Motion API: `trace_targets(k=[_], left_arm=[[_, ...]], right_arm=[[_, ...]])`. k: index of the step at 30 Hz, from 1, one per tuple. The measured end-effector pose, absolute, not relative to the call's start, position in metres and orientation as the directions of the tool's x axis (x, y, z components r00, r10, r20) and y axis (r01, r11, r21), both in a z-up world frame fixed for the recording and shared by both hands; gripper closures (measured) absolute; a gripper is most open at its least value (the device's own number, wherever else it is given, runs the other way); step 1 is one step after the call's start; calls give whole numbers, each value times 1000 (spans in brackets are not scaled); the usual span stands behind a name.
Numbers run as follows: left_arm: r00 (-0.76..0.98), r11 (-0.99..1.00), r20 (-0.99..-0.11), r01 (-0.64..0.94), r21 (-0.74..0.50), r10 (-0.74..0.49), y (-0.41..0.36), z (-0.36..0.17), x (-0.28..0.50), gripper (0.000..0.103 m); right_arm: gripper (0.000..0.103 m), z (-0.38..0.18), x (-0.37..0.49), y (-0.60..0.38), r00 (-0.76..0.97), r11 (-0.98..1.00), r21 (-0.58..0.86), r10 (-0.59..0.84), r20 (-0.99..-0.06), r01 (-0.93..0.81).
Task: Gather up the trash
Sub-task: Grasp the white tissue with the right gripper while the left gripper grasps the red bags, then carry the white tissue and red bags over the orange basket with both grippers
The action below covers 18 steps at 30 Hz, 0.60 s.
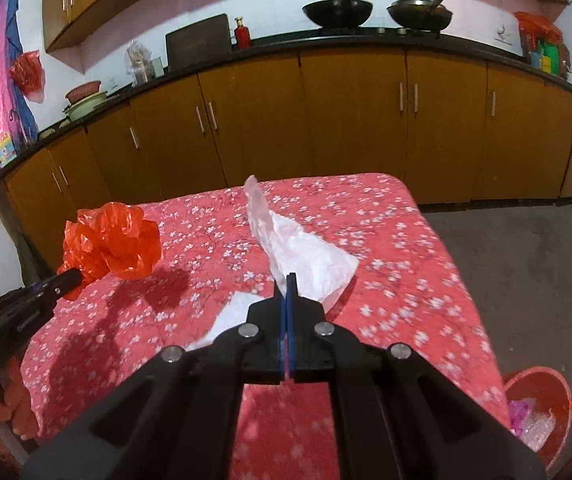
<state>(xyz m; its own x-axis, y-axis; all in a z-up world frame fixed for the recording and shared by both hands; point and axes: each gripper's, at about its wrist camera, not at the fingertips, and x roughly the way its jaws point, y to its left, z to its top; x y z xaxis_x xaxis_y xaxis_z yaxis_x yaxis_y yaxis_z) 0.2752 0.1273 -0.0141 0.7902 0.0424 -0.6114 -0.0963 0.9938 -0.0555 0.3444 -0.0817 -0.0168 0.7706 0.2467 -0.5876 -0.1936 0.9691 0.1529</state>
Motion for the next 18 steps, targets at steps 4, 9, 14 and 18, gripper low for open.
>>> trace_targets(k=[4, 9, 14, 18], left_arm=[[799, 997, -601, -61, -44, 22, 105, -5, 257, 93], [800, 999, -601, -23, -40, -5, 74, 0, 240, 93], [802, 999, -596, 30, -25, -39, 41, 5, 228, 93], [806, 997, -589, 71, -11, -64, 13, 7, 224, 93]], right_arm=[[100, -9, 322, -105, 779, 969, 174, 246, -576, -178], [101, -1, 294, -141, 790, 967, 201, 244, -562, -156], [101, 5, 276, -180, 809, 972, 201, 211, -549, -118], [101, 7, 264, -208, 824, 978, 197, 170, -541, -73]])
